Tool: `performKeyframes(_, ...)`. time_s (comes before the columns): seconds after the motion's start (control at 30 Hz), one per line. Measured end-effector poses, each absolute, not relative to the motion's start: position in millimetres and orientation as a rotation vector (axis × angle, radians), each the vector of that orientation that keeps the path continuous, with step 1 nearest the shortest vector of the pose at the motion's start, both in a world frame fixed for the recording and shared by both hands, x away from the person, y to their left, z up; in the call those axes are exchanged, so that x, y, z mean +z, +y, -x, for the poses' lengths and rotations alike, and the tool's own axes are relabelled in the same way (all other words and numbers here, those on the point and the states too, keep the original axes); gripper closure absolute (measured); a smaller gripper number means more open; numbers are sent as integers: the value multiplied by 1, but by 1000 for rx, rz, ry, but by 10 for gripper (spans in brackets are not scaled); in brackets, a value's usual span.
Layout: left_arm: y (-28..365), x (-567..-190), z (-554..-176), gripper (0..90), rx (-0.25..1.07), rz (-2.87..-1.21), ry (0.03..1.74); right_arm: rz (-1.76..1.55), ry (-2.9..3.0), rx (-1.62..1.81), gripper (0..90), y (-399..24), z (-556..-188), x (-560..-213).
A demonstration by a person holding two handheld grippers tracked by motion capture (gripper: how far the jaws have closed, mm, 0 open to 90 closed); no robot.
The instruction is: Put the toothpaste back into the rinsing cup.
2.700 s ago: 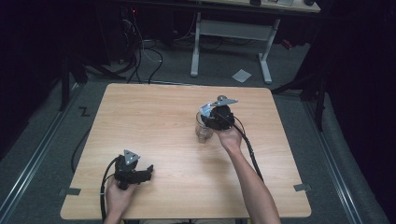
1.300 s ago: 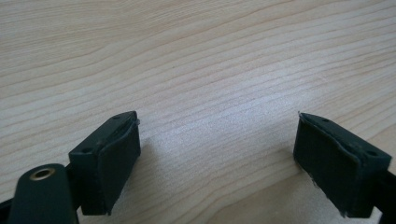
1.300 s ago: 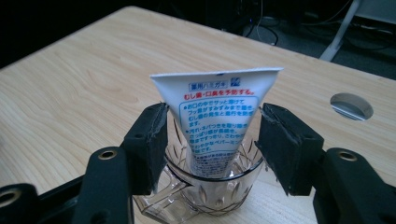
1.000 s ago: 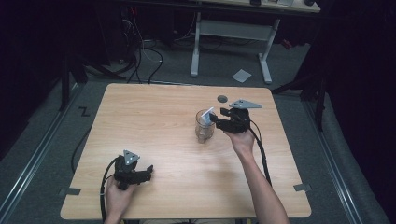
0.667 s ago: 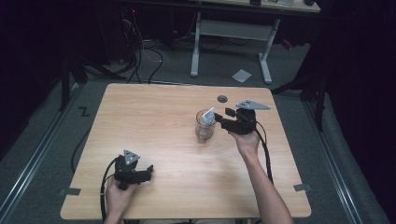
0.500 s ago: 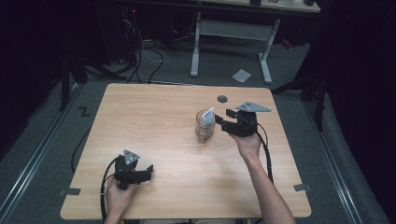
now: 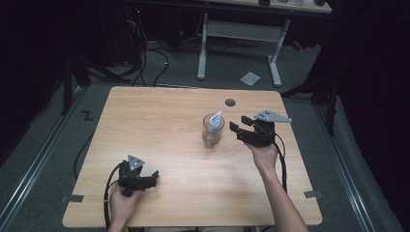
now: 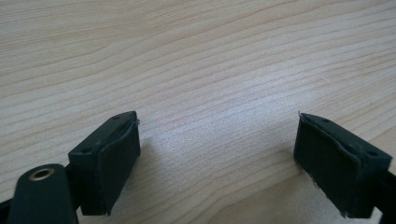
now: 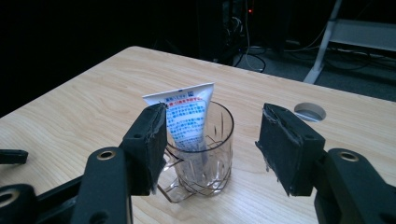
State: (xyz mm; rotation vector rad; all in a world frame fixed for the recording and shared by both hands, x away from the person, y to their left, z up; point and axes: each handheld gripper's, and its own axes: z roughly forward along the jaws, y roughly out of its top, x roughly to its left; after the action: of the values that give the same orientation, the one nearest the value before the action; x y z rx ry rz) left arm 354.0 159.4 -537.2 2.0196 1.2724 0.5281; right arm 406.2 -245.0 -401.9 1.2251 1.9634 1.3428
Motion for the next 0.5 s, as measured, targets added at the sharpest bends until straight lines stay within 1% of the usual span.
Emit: performKeyframes(0.5, 159, -537, -354, 148, 528, -2020, 1272, -1251, 1935, 1350, 418, -265, -389, -405)
